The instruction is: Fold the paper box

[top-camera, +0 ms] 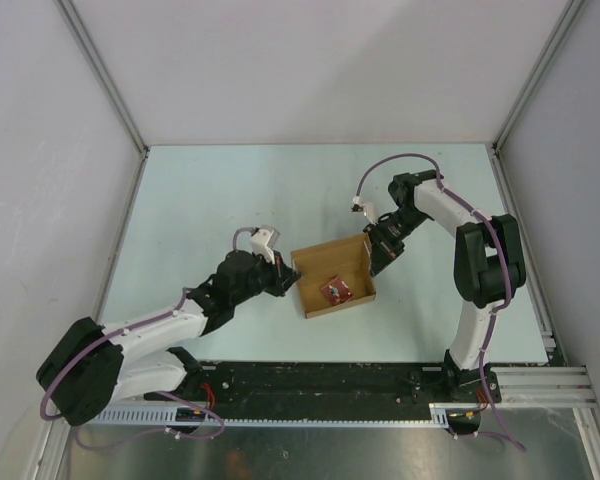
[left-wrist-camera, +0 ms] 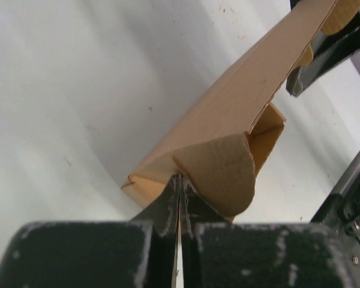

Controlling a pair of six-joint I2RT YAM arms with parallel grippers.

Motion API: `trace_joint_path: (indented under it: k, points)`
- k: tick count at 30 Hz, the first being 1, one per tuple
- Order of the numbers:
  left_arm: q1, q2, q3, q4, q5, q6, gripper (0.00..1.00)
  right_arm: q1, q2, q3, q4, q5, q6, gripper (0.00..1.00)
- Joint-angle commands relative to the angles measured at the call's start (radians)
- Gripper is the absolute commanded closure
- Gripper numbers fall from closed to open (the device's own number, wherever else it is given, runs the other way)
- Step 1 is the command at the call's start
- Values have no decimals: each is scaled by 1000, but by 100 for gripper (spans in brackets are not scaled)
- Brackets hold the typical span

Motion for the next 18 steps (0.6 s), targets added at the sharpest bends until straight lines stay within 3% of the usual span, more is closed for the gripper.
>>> trace_joint_path:
  k: [1,18]
  points:
    - [-15,37,3,95,32,-34,100,11,1,-4,-21,-41,-22,100]
    - [-25,81,-2,134,18,-42,100,47,9,-53,143,-122,88,100]
